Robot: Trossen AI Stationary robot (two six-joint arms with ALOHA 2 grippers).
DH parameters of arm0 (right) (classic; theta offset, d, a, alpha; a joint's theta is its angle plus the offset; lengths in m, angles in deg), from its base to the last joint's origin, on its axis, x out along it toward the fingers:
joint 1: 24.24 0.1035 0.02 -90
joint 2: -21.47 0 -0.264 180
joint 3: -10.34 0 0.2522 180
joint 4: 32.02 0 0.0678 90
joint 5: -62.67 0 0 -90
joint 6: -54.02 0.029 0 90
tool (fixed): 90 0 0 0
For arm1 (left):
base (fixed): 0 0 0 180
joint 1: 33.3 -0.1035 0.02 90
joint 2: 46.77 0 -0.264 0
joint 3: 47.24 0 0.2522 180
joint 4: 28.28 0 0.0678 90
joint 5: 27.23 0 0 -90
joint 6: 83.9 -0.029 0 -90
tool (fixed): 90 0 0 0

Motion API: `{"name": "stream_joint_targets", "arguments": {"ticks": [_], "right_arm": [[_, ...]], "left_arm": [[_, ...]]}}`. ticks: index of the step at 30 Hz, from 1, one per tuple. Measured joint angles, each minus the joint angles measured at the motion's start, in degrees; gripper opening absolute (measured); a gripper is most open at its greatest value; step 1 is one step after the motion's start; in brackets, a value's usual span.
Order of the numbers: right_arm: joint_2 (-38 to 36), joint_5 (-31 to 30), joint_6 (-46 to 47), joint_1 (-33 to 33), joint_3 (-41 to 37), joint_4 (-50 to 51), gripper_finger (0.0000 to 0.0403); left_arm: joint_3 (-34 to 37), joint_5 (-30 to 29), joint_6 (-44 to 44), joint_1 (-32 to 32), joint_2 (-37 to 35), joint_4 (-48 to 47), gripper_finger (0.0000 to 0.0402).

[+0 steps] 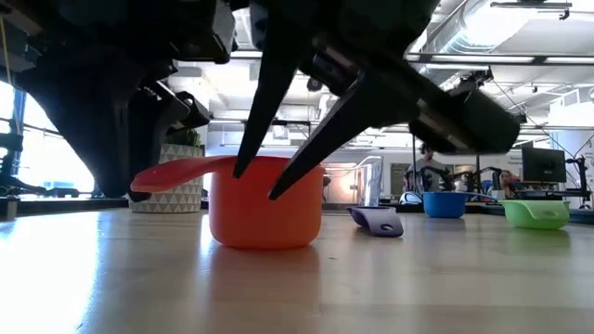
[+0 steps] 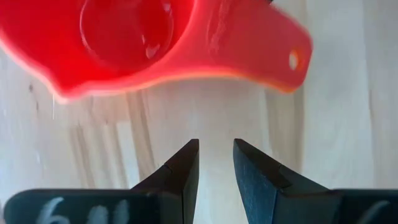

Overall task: Nest measuring cups in basket
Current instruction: Stack the top light blue measuring cup into the red measuring cup

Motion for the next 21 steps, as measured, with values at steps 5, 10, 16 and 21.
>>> {"name": "stream_joint_targets", "arguments": {"ticks": [5,10,16,21], "right_arm": [[-1.61,0.52,2.67,1.23,0.02,0.24,0.0078],[-3.45,0.54,6.09,3.44,0.02,2.83,0.0078],[-6.60,-2.58,11.21,4.90,0.02,10.54,0.0078],[-9.31,-5.02,13.25,4.91,0.02,19.71,0.0078]], "left_arm": [[-0.07,-0.62,-0.55,-0.59,-1.83,-2.92,0.0090],[-0.07,-4.04,-4.12,-1.81,-4.84,-6.08,0.0090],[-0.03,-4.81,-7.98,-4.82,-10.27,-7.83,0.0090],[-0.02,-4.96,-12.30,-8.06,-16.17,-8.51,0.0090]]}}
